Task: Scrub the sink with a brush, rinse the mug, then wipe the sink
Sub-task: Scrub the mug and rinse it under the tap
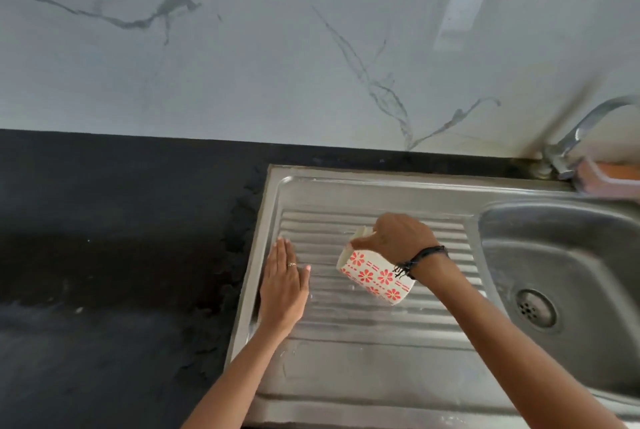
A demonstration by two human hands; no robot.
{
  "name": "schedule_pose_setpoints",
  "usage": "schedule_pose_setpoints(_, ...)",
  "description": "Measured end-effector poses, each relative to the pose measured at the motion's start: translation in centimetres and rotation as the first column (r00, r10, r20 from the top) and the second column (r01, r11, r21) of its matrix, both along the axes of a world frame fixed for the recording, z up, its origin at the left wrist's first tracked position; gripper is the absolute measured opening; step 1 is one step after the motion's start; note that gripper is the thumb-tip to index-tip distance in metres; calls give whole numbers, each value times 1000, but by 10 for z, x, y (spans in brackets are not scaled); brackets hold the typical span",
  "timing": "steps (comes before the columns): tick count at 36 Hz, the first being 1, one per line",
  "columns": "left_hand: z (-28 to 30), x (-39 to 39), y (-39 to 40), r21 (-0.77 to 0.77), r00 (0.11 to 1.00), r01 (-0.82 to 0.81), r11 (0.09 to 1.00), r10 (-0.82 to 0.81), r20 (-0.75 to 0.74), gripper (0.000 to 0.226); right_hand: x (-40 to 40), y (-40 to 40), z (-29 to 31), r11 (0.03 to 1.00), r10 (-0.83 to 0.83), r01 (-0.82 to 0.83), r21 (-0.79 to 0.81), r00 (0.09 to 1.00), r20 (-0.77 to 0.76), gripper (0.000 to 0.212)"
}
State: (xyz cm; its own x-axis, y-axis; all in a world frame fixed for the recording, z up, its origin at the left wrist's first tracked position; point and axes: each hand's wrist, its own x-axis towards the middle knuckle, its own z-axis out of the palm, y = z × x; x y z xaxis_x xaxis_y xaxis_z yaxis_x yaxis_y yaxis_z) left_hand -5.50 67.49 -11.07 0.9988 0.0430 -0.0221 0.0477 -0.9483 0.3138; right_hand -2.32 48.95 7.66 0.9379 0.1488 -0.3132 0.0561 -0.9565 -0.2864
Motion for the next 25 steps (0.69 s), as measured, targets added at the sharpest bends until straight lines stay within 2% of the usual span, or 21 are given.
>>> schedule_pose_setpoints(2, -3, 21, 1, 33, 1000, 10, 999, -10, -7, 72, 4, 2, 2, 1000, -17, 16, 15, 1000, 20, 47)
schedule_pose_setpoints(5, 1, 43, 3, 54, 997, 61, 997, -59, -46, 80, 11, -2, -4, 987, -111, 106, 119, 993, 39, 49)
schedule_pose_setpoints(8, 5, 44, 4, 8, 987, 161, 987, -161, 17, 92, 14, -10, -12, 928, -251, 227, 296, 967, 45, 55)
schedule_pose_setpoints(10, 7, 33, 3, -74, 986, 155, 985, -150, 66, 84, 12, -14, -12, 906, -279, 244, 346, 959, 54, 54)
schedule_pose_setpoints(13, 6, 18, -1, -159, 995, 45, 986, -31, 91, 85, 14, -20, -9, 905, -289, 254, 342, 956, 54, 53)
schedule_pose_setpoints(15, 2, 15, -2, -136, 997, 4, 991, 6, 74, 90, 20, -22, -6, 910, -285, 259, 323, 958, 35, 53)
schedule_pose_setpoints(20, -1, 39, -1, -51, 1000, -9, 999, 10, 28, 98, 33, -18, 4, 971, -161, 162, 177, 987, -20, 42)
schedule_pose_setpoints(23, 1, 68, 1, -23, 1000, 8, 1000, -8, 14, 103, 45, -7, 6, 982, -117, 119, 145, 993, -25, 42)
schedule_pose_setpoints(25, 4, 88, 0, -24, 1000, 14, 1000, -15, -14, 99, 54, 1, 7, 982, -102, 103, 160, 995, -13, 43)
